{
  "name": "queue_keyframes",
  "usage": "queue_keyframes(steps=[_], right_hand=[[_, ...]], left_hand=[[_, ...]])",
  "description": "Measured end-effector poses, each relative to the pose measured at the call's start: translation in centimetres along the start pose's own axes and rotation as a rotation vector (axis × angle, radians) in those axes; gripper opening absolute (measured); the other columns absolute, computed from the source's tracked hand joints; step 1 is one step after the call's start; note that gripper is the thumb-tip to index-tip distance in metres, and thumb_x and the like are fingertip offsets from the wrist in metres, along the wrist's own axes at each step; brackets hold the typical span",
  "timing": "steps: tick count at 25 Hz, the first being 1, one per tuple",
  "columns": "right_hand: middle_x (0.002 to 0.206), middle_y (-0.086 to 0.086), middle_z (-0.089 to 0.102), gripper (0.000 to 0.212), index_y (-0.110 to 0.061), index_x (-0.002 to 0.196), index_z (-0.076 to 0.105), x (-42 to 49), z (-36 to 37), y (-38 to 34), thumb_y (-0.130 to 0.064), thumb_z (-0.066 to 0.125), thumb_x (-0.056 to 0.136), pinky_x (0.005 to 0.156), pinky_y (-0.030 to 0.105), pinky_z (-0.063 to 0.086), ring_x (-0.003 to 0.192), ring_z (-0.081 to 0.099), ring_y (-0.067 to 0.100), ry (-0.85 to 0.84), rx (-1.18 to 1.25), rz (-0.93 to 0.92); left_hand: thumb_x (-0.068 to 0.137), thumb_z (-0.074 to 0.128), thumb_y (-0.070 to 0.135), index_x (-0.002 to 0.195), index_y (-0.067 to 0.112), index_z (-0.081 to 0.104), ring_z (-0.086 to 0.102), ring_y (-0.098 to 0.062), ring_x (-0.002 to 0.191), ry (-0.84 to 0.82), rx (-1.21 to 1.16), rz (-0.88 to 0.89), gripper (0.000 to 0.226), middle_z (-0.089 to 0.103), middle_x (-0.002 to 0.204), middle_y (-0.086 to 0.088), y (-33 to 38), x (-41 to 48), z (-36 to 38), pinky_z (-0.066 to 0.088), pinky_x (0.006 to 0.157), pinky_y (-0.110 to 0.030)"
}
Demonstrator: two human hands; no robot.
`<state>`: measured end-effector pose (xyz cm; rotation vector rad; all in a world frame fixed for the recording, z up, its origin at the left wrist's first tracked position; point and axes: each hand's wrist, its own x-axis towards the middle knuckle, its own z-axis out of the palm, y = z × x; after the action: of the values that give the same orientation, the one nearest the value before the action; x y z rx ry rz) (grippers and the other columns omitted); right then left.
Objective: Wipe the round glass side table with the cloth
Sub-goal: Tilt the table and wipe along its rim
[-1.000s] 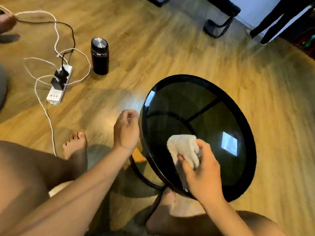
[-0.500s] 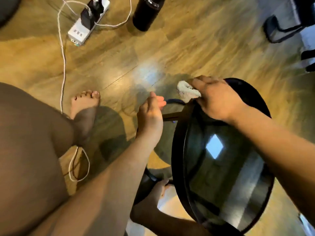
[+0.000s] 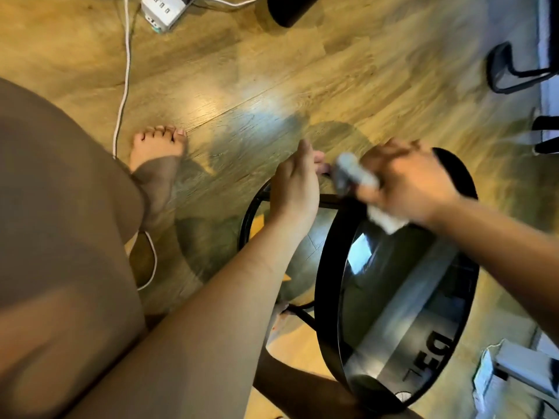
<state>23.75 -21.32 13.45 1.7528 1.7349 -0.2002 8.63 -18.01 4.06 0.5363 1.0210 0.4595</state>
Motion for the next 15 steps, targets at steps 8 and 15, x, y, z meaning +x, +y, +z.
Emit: queue_keyframes(steps=[8, 15], right_hand=[[0.097, 0.013, 0.066, 0.034, -0.015, 0.099, 0.072, -3.2, 0.6, -6.4, -0.039, 0.056, 0.080, 0.074, 0.043, 0.038, 0.096, 0.052, 0.038, 0.109, 0.043, 0.247], [0.092, 0.004, 0.062, 0.021, -0.022, 0.091, 0.073, -14.0, 2.1, -15.5, -0.034, 0.065, 0.077, 0.064, 0.039, 0.035, 0.084, 0.051, 0.029, -0.114, 0.073, -0.111]], left_hand=[[0.106, 0.026, 0.044, 0.109, 0.010, 0.072, 0.068, -0.023, 0.102, -0.012, 0.035, -0.016, 0.056, 0.077, 0.104, -0.007, 1.1, 0.0, 0.3, 0.048, 0.089, -0.033], [0.104, 0.024, 0.053, 0.112, 0.015, 0.072, 0.064, -0.021, 0.103, -0.117, 0.141, -0.115, 0.062, 0.070, 0.103, -0.001, 0.1, -0.6, -0.1, 0.046, 0.084, -0.033]])
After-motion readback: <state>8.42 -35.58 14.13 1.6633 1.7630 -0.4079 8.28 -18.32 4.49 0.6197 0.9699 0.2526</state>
